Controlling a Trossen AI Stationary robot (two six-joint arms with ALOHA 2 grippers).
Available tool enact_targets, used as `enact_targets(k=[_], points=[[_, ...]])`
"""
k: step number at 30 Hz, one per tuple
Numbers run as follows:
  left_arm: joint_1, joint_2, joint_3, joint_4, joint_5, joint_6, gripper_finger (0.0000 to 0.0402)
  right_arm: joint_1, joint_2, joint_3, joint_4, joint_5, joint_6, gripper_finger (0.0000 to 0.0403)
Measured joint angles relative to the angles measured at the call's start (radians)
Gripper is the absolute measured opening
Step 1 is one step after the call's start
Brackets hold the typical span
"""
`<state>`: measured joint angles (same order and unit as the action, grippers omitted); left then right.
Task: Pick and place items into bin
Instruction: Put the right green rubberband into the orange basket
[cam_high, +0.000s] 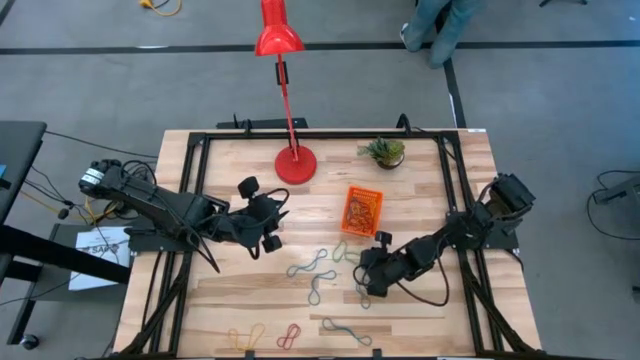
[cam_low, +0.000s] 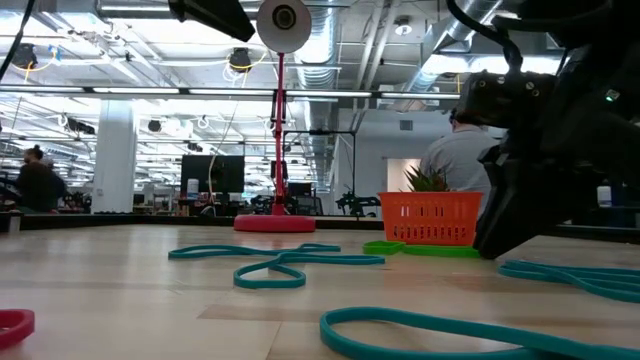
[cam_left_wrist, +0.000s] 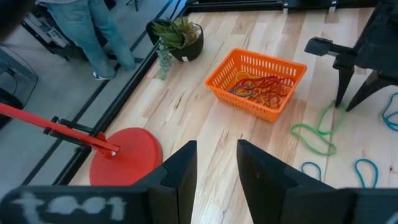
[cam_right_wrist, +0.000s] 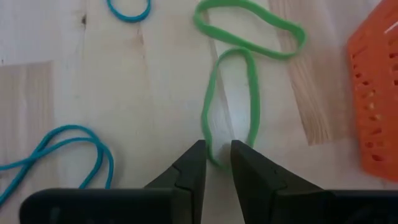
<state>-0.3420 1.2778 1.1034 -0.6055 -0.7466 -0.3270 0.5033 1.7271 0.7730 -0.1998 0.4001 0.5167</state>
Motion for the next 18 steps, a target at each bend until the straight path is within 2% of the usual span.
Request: enact_targets(k=[9, 12, 15, 18], points=[[0.0, 0.0, 0.0, -0.045, 0.001, -0.066, 0.0105, -0.03, 0.01, 0.0, 0.029, -0.074, -0.08, 0.0067], [0.0, 0.0, 0.0, -0.045, 0.001, -0.081, 0.0105, -0.039, 0.01, 0.0, 0.033, -0.091, -0.081, 0.005], [0.0, 0.0, 0.0, -0.043, 0.001, -0.085, 0.0105, -0.056, 0.01, 0.002, 0.033, -0.118, -0.083, 0.0014], [0.0, 0.0, 0.0, -0.036, 0.001, -0.085, 0.0105, -0.083, -0.03, 0.003, 0.005, -0.165, -0.12, 0.0008]])
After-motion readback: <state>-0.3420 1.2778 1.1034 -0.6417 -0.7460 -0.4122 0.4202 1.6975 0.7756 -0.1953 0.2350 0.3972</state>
